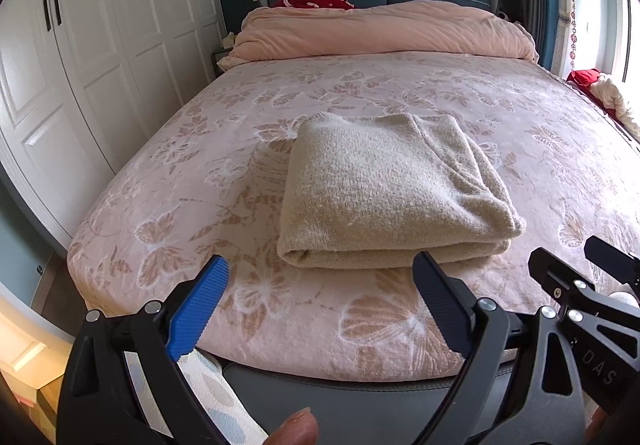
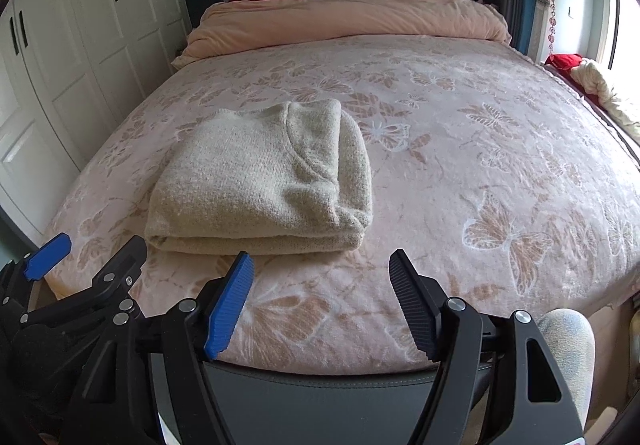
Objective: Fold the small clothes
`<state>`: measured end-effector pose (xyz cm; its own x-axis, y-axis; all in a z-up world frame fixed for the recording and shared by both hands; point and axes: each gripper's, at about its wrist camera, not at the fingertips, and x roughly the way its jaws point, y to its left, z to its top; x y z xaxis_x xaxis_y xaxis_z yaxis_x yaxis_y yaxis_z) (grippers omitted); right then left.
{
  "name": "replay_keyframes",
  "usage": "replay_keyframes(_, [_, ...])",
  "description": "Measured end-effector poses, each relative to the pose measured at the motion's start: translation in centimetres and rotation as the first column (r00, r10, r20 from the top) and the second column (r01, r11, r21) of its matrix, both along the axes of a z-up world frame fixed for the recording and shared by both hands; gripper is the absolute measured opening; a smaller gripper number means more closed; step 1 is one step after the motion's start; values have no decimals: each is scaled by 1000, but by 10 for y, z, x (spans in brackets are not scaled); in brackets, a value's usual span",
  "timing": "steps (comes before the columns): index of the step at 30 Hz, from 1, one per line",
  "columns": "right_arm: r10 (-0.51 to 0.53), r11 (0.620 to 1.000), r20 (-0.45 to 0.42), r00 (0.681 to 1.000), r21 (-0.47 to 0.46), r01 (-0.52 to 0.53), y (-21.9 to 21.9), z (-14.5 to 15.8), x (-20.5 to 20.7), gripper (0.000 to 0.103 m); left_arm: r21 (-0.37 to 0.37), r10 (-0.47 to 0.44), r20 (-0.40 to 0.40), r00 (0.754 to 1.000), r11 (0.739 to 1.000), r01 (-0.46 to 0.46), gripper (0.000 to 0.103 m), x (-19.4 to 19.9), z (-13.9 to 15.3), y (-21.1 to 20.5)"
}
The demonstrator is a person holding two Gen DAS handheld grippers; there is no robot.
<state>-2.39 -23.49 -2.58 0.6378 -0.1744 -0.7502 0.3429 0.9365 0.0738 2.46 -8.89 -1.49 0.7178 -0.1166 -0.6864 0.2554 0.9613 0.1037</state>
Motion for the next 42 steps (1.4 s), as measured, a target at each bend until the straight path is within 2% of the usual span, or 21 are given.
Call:
replay_keyframes(19, [-8, 1000, -10, 1000, -22, 7, 7, -5, -5, 69, -26, 22, -31, 999, 999, -22, 91, 0, -4, 5])
replay_keyframes(35, [-12, 1000, -13, 1000, -25, 11, 7, -5, -5, 69, -24, 30, -8, 1000, 999, -30, 89, -2, -3, 5])
replay_keyframes(41, [-13, 999, -17, 1000, -39, 13, 7, -5, -4, 69, -21, 32, 0, 999, 999, -32, 88, -2, -2, 3])
replay_keyframes(42, [-12, 999, -17, 1000, -38, 11, 8, -5, -4, 69, -23, 29, -3, 1000, 999, -29, 84, -3, -3, 2])
